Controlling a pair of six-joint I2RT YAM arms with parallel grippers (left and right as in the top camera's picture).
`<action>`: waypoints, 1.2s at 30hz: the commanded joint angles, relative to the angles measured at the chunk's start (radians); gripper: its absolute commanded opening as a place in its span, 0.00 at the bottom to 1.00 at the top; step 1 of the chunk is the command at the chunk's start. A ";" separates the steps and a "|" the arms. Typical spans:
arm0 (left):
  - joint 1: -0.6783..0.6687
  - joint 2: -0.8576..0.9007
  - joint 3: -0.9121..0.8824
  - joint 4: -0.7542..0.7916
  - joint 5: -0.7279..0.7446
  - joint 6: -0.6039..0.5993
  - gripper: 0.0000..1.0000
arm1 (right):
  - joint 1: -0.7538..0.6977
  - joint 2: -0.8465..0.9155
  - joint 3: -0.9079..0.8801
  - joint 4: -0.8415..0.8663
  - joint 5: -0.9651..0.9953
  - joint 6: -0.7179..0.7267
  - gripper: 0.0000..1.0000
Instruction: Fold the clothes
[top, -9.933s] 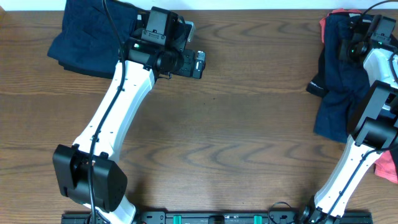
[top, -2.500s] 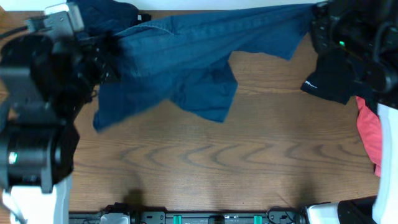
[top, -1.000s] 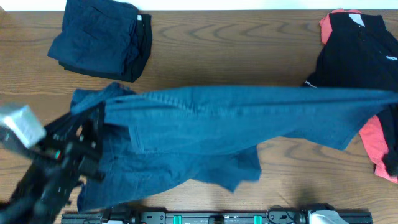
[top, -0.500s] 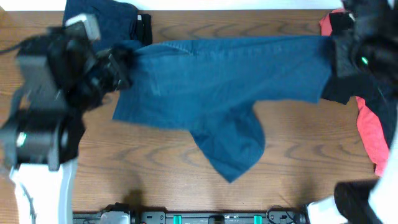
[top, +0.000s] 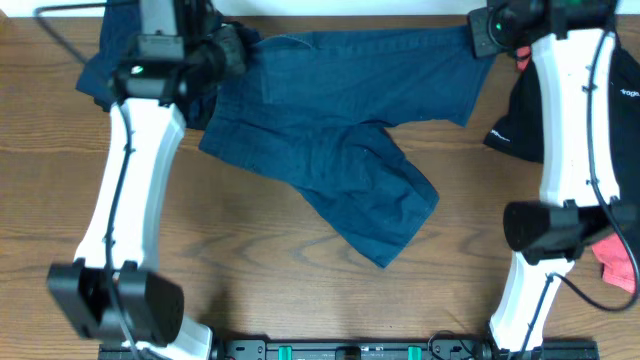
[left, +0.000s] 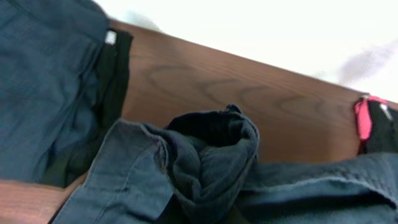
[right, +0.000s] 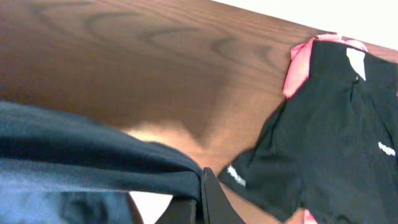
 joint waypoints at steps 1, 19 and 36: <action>-0.034 0.044 0.006 0.068 -0.052 0.050 0.06 | -0.040 0.052 0.004 0.049 0.057 0.014 0.01; -0.128 0.196 0.006 0.365 -0.229 0.096 0.98 | -0.105 0.226 0.004 0.496 0.055 0.065 0.99; -0.113 0.011 0.003 -0.240 -0.272 0.235 0.98 | -0.068 0.193 0.004 0.011 -0.338 0.070 0.99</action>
